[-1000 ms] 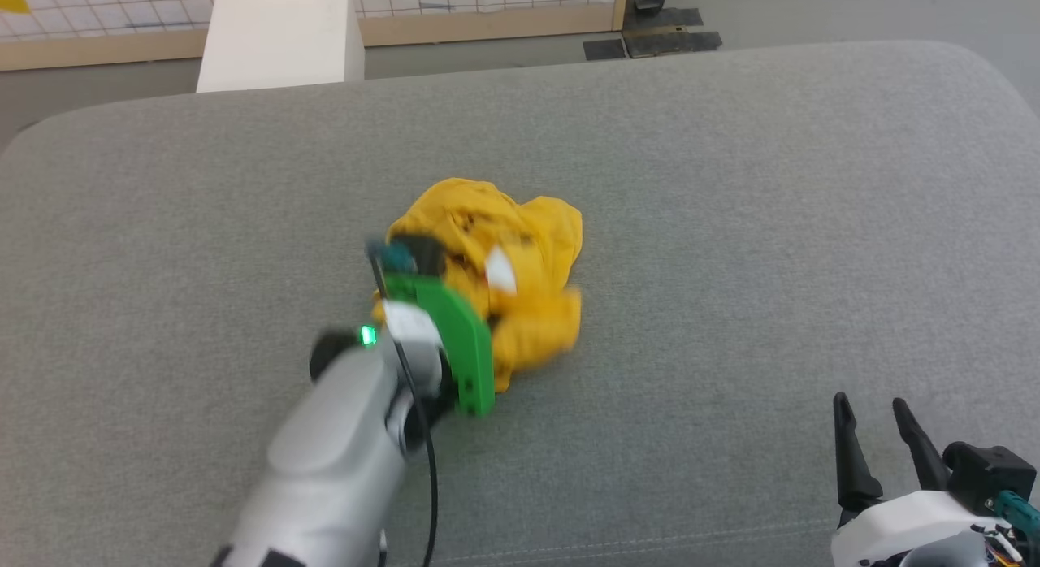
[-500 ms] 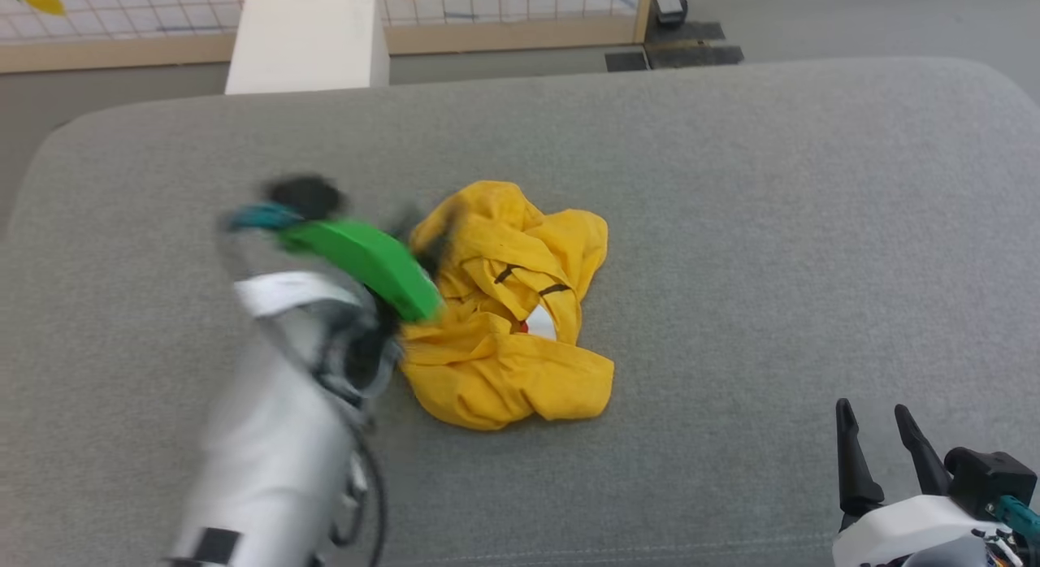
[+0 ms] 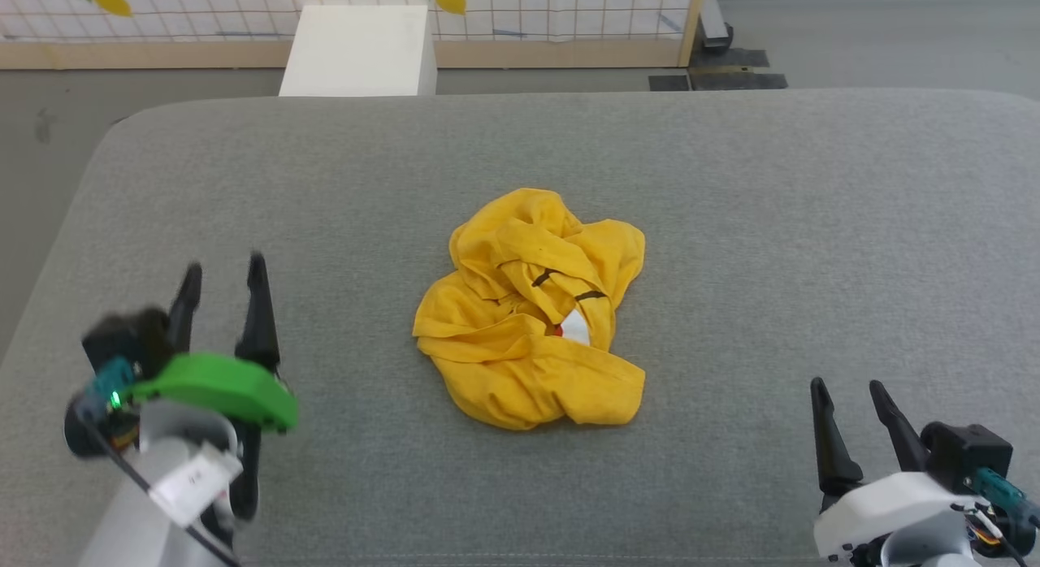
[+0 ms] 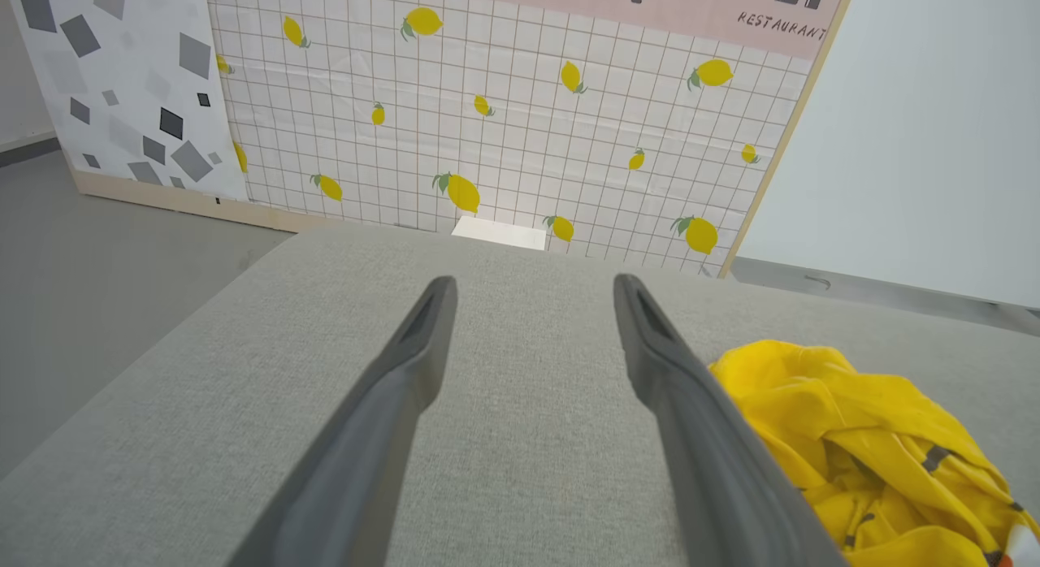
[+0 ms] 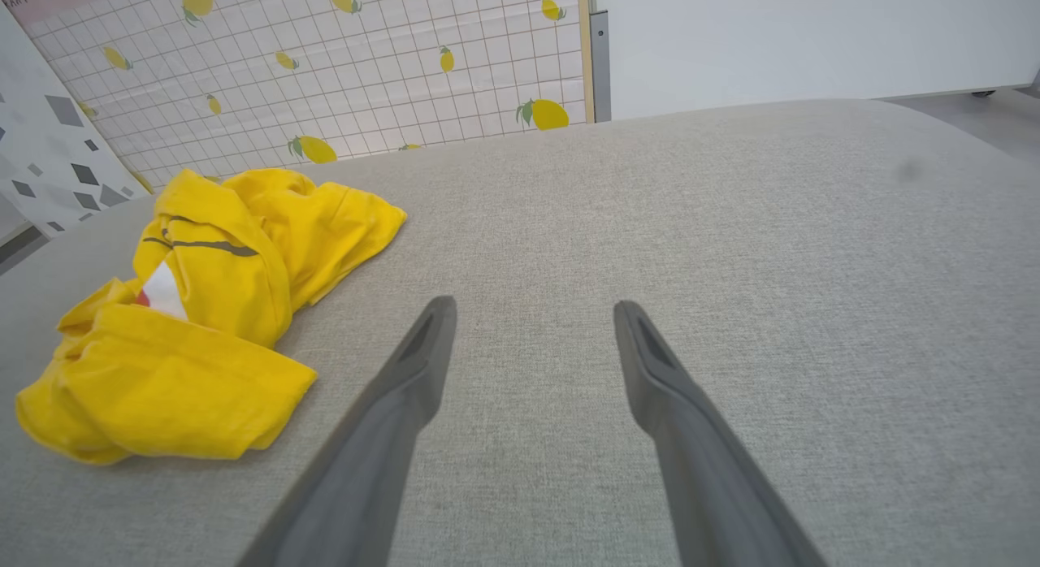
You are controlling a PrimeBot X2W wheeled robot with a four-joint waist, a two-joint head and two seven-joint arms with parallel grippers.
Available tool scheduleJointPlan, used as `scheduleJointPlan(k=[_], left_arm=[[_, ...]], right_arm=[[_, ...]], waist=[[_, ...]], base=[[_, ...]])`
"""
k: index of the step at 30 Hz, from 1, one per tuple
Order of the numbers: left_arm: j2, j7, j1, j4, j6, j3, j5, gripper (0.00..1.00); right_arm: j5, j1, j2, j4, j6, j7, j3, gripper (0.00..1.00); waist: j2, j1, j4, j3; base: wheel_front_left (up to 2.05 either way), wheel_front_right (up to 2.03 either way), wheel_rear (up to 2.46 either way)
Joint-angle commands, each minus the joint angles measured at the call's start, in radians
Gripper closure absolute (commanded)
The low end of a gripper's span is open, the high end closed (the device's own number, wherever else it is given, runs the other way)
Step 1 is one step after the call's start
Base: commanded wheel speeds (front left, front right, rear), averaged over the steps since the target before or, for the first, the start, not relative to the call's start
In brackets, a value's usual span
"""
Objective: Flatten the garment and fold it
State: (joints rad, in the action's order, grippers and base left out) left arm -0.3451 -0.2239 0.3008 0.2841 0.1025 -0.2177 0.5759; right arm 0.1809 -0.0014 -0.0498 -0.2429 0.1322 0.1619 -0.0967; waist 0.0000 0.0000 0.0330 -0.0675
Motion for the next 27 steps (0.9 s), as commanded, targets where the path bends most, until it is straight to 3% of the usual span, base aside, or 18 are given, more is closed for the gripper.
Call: scheduleJointPlan(k=[1,6,13,17,27], left_arm=[[-0.002,-0.010,-0.036,-0.011,0.010,-0.003,-0.009,0.00],[0.008,-0.019,-0.111,-0.053,0.019,-0.006,-0.008,0.00],[0.024,-0.013,-0.142,-0.080,0.024,-0.013,0.008,0.00],[0.025,-0.015,-0.131,-0.081,0.017,-0.017,0.008,0.00],[0.037,-0.018,-0.095,-0.095,0.013,-0.023,0.010,0.00]], right_arm=[[-0.005,-0.024,0.000,0.007,-0.002,-0.011,0.005,0.00],[-0.010,-0.102,0.000,0.004,-0.002,-0.137,0.058,0.00],[-0.049,-0.292,0.000,-0.055,-0.002,-0.548,0.267,0.00],[-0.097,-0.365,0.000,-0.090,-0.002,-0.701,0.355,0.00],[-0.195,-0.425,0.000,-0.260,-0.002,-0.785,0.371,0.00]], waist=[[0.0000,0.0000,-0.012,0.002],[0.0000,0.0000,-0.028,-0.007],[0.0000,0.0000,-0.058,-0.042],[0.0000,0.0000,-0.084,-0.068],[0.0000,0.0000,-0.154,-0.132]], base=[[0.00,0.00,0.00],[0.00,0.00,0.00],[0.00,0.00,0.00],[0.00,0.00,0.00],[0.00,0.00,0.00]])
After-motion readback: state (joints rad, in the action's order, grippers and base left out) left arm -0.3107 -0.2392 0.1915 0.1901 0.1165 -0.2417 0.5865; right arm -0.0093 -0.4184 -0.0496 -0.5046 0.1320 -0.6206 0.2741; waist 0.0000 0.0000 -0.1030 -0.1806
